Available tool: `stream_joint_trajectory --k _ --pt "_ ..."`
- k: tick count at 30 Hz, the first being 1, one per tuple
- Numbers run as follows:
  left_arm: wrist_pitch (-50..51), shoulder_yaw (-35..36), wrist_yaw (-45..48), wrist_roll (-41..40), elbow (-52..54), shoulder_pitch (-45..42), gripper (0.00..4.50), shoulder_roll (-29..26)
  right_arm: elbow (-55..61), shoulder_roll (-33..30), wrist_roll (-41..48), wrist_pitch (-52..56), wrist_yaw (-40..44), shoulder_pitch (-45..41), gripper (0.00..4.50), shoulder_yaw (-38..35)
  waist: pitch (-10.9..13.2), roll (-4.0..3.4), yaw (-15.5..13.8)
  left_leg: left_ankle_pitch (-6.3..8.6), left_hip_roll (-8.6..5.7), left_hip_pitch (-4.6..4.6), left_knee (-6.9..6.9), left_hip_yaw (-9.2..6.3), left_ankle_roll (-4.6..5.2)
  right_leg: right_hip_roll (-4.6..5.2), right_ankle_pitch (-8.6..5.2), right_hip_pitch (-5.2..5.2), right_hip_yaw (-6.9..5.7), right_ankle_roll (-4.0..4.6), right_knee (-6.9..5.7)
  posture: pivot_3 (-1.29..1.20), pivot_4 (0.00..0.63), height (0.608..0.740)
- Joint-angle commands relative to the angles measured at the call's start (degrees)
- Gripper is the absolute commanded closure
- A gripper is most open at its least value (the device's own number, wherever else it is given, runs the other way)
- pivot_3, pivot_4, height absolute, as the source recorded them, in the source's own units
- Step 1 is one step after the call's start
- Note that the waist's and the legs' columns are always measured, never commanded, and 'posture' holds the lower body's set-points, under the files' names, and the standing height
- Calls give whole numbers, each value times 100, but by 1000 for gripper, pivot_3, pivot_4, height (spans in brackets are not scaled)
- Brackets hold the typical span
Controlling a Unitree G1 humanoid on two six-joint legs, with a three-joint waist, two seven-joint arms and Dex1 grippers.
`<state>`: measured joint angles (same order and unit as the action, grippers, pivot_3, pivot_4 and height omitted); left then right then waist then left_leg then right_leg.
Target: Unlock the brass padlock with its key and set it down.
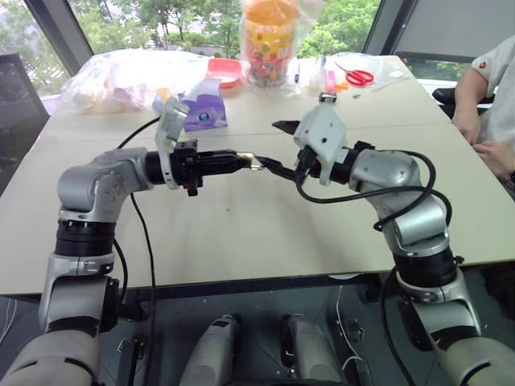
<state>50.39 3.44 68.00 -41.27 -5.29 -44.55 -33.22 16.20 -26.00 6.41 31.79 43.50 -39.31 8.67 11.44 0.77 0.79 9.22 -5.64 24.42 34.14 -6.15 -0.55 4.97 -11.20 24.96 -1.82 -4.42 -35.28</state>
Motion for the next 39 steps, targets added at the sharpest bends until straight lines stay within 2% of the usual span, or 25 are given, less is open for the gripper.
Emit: stream_joint_trajectory --k 1,10,13,16,21,28,30,31,34,37,39 --pt "-135 138 26 -65 137 -74 4500 -85 131 -118 188 -83 199 -22 1038 -13 0 0 0 0 0 0 0 0 0 0 0 0 0 0 0 0 150 740" --pt "-446 -93 8 242 -326 -149 4500 95 145 -602 198 -24 223 116 1038 -245 0 0 -23 0 0 0 0 0 0 1 -1 -5 0 1 6 0 150 740" --pt "-433 -28 -392 272 -848 -316 4500 574 375 -1260 59 223 401 458 1038 -257 0 1 -78 1 -1 1 2 0 2 2 -1 -9 -3 0 12 0 150 740" --pt "-442 -143 -814 531 -1622 -499 4500 1121 833 -1916 126 1012 552 879 1038 -229 0 3 -149 5 -2 3 10 3 9 3 -13 -14 -5 -22 17 0 150 740" --pt "-593 -323 -664 910 -3279 -919 4500 1702 1661 -1783 966 3093 235 867 1038 -748 0 5 -116 6 2 4 13 10 11 7 -10 -12 -5 -24 15 0 150 740" --pt "-1278 -353 -507 1533 -5267 -1620 4500 2276 2312 -1636 1194 4008 -352 931 1038 -625 0 6 -153 10 4 10 16 11 16 10 -4 -14 -12 -36 22 0 150 740" --pt "-1236 -235 -461 1571 -5656 -1766 3474 2390 2370 -1497 1227 4122 -553 940 958 -626 0 6 -153 12 3 13 19 11 18 11 -3 -14 -14 -39 25 0 150 740" --pt "-1263 -198 -471 1614 -5803 -1819 3188 2425 2399 -1439 1269 4147 -608 941 958 -648 0 6 -152 13 3 14 21 11 19 11 -2 -15 -15 -40 25 0 150 740" --pt "-1348 -118 -484 1770 -6109 -1941 1709 2467 2461 -1382 1389 4200 -696 929 958 -694 0 6 -143 14 3 16 22 11 22 11 -1 -14 -19 -44 25 0 150 740" --pt "-1597 -346 -714 2276 -6249 -2013 312 2233 2373 -1567 1389 4102 -731 980 958 -754 0 6 -146 14 3 15 22 11 22 10 1 -14 -26 -47 23 0 150 740" --pt "-1870 -446 -759 2556 -6086 -2023 312 1852 2354 -1660 1398 4067 -760 1047 958 -827 0 7 -125 14 4 14 27 10 22 9 2 -17 -28 -48 22 0 150 740"
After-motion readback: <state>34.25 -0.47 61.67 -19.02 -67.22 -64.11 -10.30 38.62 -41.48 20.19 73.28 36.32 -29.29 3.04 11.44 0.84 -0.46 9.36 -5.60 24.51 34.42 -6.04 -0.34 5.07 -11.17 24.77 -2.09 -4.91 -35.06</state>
